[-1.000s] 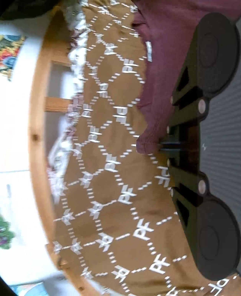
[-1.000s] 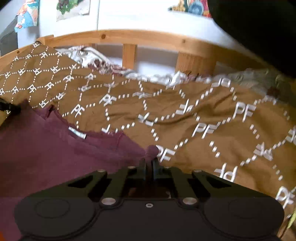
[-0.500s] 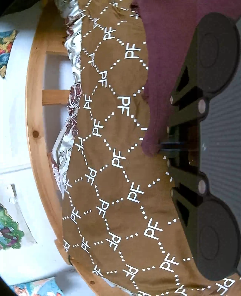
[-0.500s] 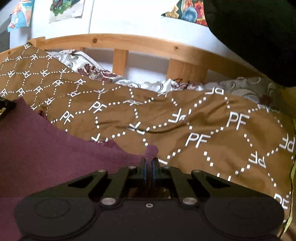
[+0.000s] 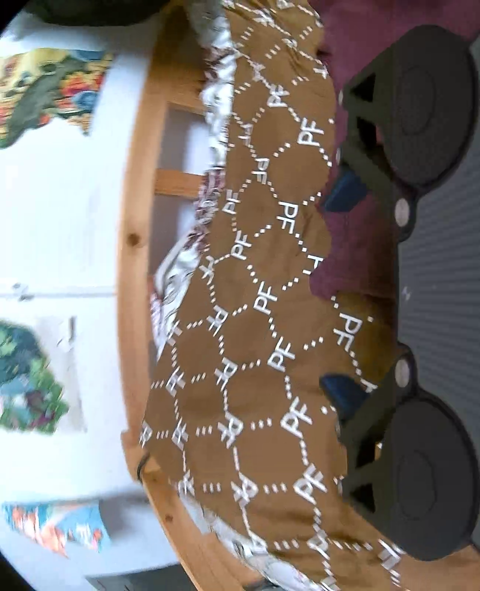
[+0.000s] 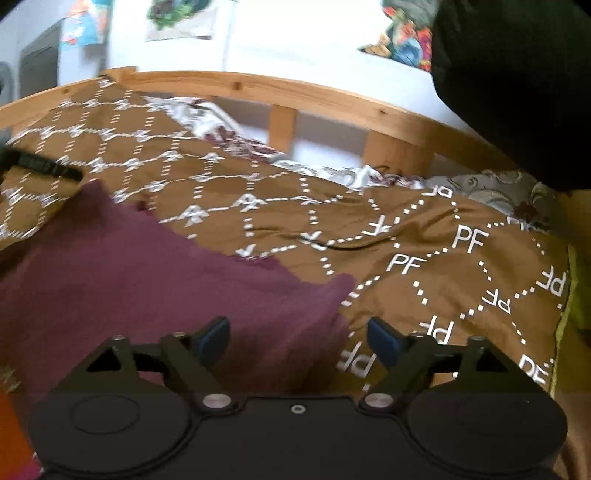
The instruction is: Fold small clothes
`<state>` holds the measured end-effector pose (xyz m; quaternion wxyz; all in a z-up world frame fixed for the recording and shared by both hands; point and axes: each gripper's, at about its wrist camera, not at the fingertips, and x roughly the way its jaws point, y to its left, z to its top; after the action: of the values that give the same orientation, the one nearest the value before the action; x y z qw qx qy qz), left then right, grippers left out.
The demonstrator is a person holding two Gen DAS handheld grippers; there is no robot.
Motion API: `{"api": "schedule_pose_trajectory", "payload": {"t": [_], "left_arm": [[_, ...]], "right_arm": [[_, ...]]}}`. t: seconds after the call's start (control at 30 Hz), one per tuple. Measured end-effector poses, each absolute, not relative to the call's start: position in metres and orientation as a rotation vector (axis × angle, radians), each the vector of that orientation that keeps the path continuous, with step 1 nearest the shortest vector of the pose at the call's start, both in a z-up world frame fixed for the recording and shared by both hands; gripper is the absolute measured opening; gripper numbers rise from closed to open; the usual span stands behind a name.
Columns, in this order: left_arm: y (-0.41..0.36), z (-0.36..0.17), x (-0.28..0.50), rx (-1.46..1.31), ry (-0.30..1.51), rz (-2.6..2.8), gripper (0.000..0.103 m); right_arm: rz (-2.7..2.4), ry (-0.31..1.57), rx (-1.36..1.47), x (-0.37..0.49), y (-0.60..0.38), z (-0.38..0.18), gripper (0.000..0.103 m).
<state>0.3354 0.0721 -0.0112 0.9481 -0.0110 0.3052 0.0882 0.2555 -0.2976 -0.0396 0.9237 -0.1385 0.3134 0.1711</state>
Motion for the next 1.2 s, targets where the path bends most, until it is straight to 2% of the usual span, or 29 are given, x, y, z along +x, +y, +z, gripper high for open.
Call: {"api": "schedule_pose_trajectory", "payload": {"t": [0.1,0.23,0.4,0.67,0.93,1.2], "left_arm": [[0.073,-0.007,0.301,-0.034,0.589,0.161,0.102],[0.074,-0.02,0.255,-0.009,0.573,0.168,0.102],[0.079,-0.046,0.223,0.013,0.67,0.182,0.102],[0.098,-0.067,0.198,-0.165,0.737,0.181,0.102],[0.099,-0.079,0.197,-0.291,0.767,0.095,0.102],[0.096,-0.09,0.206,-0.372,0.825,0.135,0.102]], "right_arm": [[0.379,0.627,-0.292,0.224,-0.291,-0.036,0.102],[0.415,0.643,-0.338,0.188,-0.286,-0.042,0.102],[0.38,0.697,-0.38,0.17,-0.29,-0.062,0.102],[0.275,0.78,-0.303,0.163,-0.307,-0.099,0.102],[0.201,0.593,-0.282,0.142,-0.294,-0.069,0.102],[0.292,0.509,-0.248,0.158,-0.232,-0.06,0.102]]}}
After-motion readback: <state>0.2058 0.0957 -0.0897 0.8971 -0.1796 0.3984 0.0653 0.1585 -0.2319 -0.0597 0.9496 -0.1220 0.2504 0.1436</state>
